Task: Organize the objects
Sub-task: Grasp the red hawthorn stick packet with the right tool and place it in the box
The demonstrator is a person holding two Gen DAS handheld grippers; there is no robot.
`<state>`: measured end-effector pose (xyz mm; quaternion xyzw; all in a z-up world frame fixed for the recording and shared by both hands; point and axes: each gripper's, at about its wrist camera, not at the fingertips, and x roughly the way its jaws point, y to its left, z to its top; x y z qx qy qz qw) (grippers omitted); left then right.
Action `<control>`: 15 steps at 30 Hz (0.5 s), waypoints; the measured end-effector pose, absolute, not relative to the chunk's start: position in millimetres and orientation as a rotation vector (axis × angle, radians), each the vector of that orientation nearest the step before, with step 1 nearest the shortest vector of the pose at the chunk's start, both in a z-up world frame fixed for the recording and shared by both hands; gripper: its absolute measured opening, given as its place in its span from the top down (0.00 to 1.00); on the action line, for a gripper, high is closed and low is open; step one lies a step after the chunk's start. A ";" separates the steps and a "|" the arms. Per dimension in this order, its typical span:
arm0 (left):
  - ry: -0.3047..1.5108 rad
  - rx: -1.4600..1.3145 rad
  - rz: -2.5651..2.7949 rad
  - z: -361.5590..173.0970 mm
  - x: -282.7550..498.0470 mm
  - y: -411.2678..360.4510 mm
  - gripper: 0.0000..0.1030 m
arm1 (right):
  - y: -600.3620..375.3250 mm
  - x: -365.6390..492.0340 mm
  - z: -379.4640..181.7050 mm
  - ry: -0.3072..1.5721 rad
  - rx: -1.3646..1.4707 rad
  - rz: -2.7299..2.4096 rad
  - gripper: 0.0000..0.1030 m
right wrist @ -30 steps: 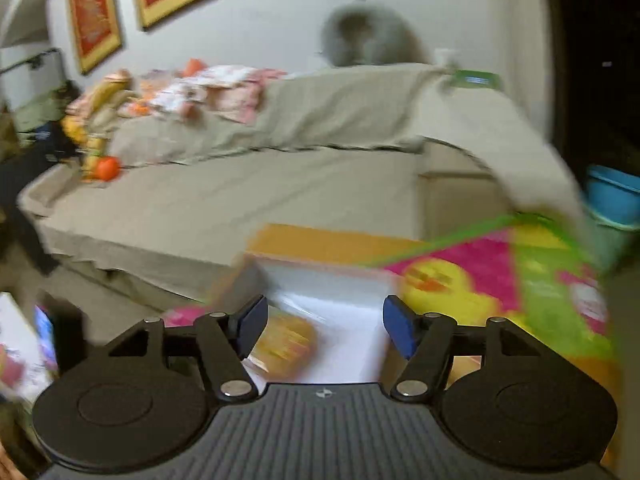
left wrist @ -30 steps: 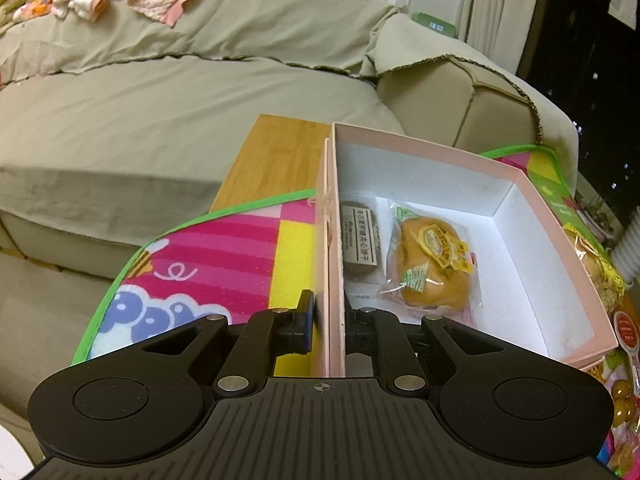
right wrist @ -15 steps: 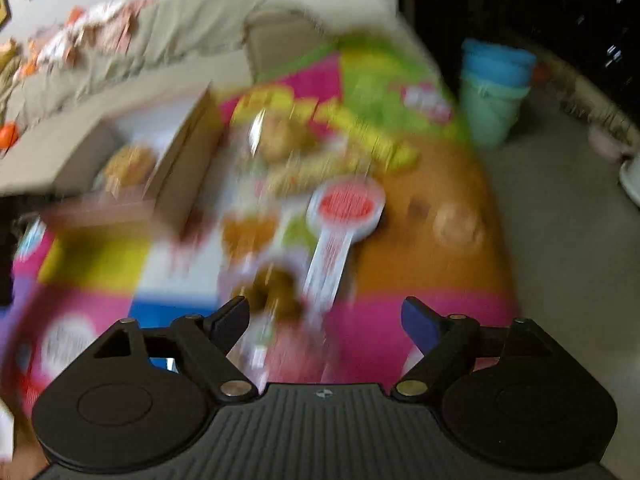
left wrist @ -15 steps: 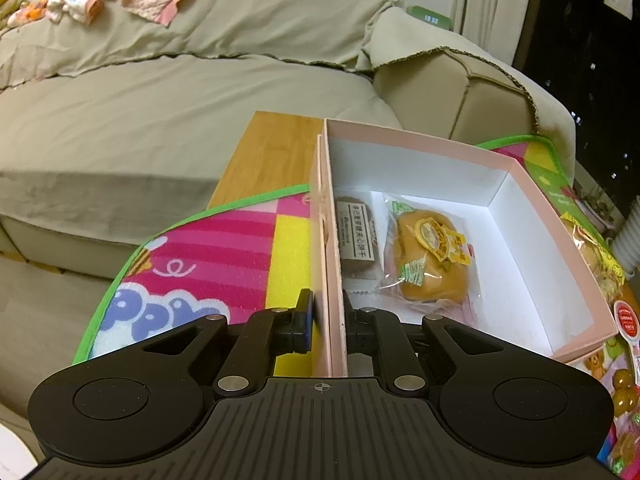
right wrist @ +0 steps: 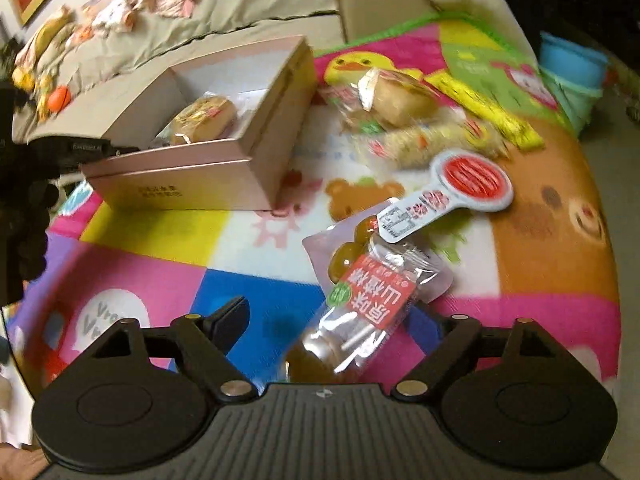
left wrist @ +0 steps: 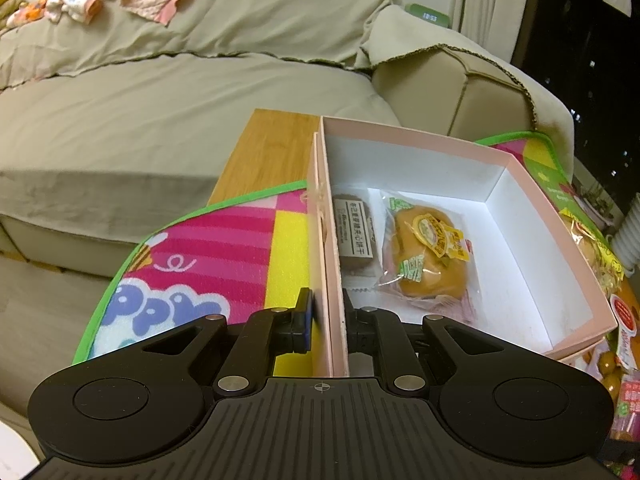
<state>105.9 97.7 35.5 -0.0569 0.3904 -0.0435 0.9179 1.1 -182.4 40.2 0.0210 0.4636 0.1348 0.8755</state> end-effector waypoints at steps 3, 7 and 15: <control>0.802 -0.117 -0.090 35.0 105.4 98.1 0.86 | -171.9 -3.6 36.6 0.963 -0.031 0.280 0.18; 0.797 -0.112 -0.087 35.1 104.3 97.3 0.86 | -173.0 -14.7 34.8 0.943 -0.125 0.204 0.22; 0.797 -0.115 -0.087 35.2 104.2 96.6 0.86 | -195.1 -19.7 42.8 0.963 -0.112 0.124 0.51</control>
